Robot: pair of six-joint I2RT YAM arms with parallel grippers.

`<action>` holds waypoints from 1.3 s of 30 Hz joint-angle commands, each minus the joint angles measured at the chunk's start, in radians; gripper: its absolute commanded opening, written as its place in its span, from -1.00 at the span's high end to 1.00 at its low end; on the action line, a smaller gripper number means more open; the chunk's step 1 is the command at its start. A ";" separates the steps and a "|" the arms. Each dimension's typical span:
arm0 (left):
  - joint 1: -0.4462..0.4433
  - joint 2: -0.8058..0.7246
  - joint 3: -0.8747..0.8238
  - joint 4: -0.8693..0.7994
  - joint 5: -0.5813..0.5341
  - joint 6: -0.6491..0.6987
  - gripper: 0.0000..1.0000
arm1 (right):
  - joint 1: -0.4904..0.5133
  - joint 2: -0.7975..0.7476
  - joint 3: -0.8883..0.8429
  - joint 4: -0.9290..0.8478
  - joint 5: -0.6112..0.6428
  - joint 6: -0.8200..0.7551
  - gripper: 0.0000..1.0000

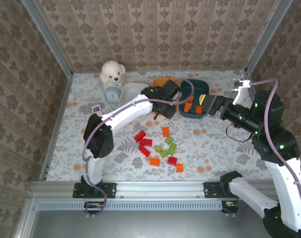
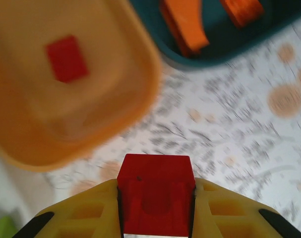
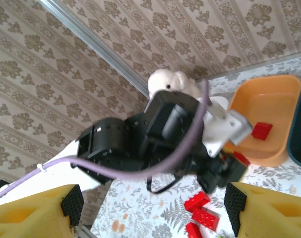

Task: Sort the legos into containers by color

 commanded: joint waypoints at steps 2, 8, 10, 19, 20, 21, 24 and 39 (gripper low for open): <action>0.073 0.059 0.073 -0.052 0.026 -0.053 0.45 | -0.004 0.037 -0.029 0.046 -0.043 0.024 -0.57; 0.158 0.211 0.216 -0.082 0.014 -0.088 0.49 | -0.003 0.083 -0.077 0.022 -0.070 0.032 -0.56; 0.166 0.269 0.281 -0.109 -0.001 -0.091 0.50 | 0.000 0.089 -0.087 0.020 -0.077 0.036 -0.56; 0.161 0.414 0.430 -0.228 -0.039 -0.110 0.44 | 0.001 0.092 -0.114 -0.005 -0.075 0.033 -0.56; 0.159 0.428 0.445 -0.243 -0.040 -0.113 0.43 | 0.000 0.091 -0.116 -0.006 -0.074 0.033 -0.56; 0.160 0.441 0.459 -0.259 -0.044 -0.120 0.41 | 0.001 0.093 -0.118 -0.008 -0.076 0.035 -0.56; 0.159 0.464 0.476 -0.283 -0.055 -0.134 0.32 | 0.001 0.101 -0.120 -0.026 -0.077 0.026 -0.56; 0.150 0.388 0.568 -0.289 -0.038 -0.161 -0.13 | 0.007 0.120 -0.120 -0.136 -0.028 -0.040 -0.54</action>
